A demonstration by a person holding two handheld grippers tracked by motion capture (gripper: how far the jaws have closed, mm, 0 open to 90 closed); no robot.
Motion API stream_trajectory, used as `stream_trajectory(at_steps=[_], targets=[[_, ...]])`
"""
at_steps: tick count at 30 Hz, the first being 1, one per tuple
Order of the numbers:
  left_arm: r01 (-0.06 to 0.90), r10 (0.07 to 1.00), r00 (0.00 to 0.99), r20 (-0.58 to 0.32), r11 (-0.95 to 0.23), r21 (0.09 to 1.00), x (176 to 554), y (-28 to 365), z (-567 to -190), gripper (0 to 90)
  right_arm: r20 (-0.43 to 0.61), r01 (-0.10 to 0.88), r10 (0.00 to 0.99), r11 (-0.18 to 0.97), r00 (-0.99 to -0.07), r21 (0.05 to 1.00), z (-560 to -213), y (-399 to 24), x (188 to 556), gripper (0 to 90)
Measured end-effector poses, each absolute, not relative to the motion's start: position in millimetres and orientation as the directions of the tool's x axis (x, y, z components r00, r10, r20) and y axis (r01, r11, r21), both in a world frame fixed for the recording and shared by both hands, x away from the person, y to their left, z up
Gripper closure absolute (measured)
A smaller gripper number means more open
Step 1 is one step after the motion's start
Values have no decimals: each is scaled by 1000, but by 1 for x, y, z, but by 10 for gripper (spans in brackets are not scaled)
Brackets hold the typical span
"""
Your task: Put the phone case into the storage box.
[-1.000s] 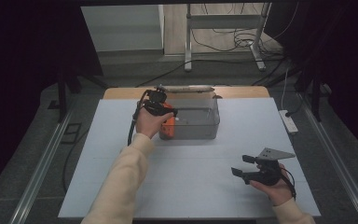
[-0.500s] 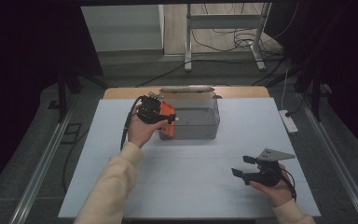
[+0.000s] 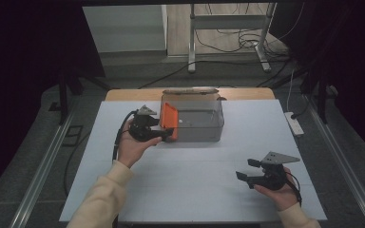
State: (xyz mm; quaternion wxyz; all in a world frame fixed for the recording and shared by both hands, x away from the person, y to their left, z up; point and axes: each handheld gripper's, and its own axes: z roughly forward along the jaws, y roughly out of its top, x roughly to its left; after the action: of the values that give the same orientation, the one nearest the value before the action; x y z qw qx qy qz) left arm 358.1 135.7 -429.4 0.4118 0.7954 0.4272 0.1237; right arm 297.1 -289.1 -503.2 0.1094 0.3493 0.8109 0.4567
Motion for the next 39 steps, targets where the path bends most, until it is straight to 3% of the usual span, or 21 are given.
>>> stream_trajectory(at_steps=[16,39], targets=[[499,720,678,-147,-304,811,304,149,-444,267,134,463,675,335,-725,821,-504,-291,298,237],[524,730,656,-192,-258,812,269,181,-480,253,129,465,674,345,-727,815,-505,-289,298,235]])
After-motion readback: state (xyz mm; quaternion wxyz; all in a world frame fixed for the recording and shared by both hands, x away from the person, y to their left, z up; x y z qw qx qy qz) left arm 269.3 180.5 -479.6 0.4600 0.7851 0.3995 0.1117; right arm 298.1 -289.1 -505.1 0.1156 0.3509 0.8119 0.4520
